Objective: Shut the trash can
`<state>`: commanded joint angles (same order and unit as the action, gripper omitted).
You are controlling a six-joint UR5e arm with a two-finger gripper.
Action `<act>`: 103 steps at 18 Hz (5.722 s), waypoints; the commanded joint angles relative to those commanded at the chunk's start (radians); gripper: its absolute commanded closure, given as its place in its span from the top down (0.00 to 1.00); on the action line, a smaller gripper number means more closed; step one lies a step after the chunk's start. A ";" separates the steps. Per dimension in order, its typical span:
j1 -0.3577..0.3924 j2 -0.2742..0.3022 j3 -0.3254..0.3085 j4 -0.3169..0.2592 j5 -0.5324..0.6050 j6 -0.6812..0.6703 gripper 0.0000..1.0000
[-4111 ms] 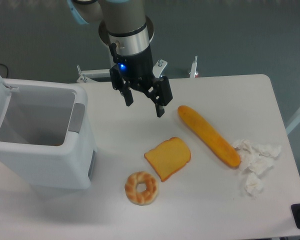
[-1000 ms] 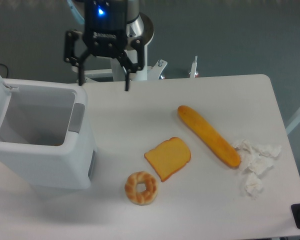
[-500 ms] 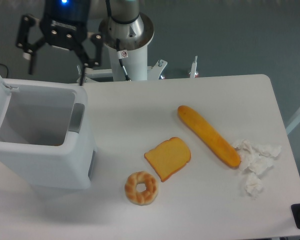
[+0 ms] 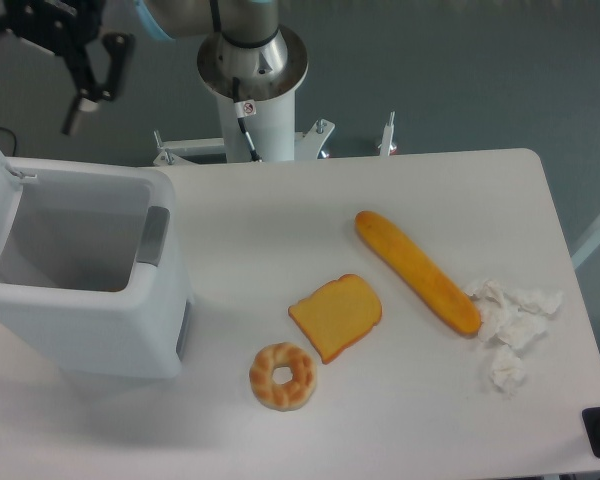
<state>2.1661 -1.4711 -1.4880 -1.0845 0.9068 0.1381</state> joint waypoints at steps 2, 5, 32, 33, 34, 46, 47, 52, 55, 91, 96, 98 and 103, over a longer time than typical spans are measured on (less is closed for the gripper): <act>-0.006 0.002 -0.002 0.009 -0.044 0.011 1.00; -0.025 0.002 -0.005 0.029 -0.115 0.011 1.00; -0.169 -0.058 -0.011 0.069 -0.324 0.008 1.00; -0.173 -0.060 -0.011 0.069 -0.324 0.008 1.00; -0.176 -0.066 -0.012 0.069 -0.324 0.011 1.00; -0.222 -0.117 -0.017 0.083 -0.324 0.012 1.00; -0.224 -0.117 -0.017 0.083 -0.324 0.012 1.00; -0.227 -0.132 -0.021 0.083 -0.319 0.012 1.00; -0.227 -0.135 -0.032 0.083 -0.313 0.012 1.00; -0.081 -0.130 -0.126 0.080 -0.014 0.061 1.00; -0.060 -0.135 -0.129 0.081 0.020 0.066 1.00; -0.058 -0.137 -0.130 0.078 0.021 0.081 1.00; -0.037 -0.137 -0.150 0.080 0.023 0.086 1.00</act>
<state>2.1291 -1.6076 -1.6383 -1.0048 0.9296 0.2240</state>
